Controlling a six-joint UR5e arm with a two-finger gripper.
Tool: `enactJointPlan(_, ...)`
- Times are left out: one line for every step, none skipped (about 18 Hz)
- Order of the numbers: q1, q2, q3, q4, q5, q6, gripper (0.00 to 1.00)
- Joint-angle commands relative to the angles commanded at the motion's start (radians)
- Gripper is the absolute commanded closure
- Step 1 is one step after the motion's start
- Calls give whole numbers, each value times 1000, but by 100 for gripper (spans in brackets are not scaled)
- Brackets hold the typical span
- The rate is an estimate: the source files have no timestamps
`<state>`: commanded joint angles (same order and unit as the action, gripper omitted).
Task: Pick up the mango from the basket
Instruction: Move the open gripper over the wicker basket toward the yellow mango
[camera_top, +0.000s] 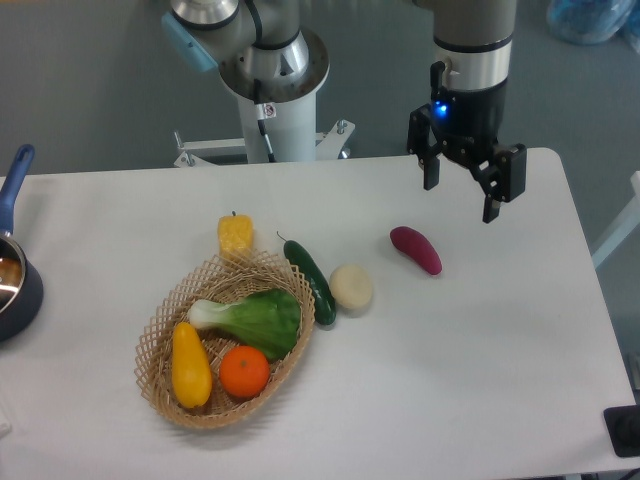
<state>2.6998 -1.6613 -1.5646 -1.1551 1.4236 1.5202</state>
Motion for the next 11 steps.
enactJointPlan(2,0,-5,11,0,0,0)
enactJointPlan(-1,0,-12,32,-2,-2,0)
enactJointPlan(-2,2,-25,55,-2,-6,0)
enactJointPlan(-2,2,-49,81,-5,-18,0)
enactJointPlan(-5,5,-86,119,-15,-37,0)
enactJointPlan(-6,18,-133,171,-34,-61,0)
enactJointPlan(-6,28,-167,230,-54,-96,0)
enactJointPlan(-8,28,-179,265,-64,-142,0)
enactJointPlan(-12,28,-180,271,-64,-187,0)
enactJointPlan(-15,25,-180,273,-64,-221,0)
enactJointPlan(-18,22,-178,276,-64,-244,0)
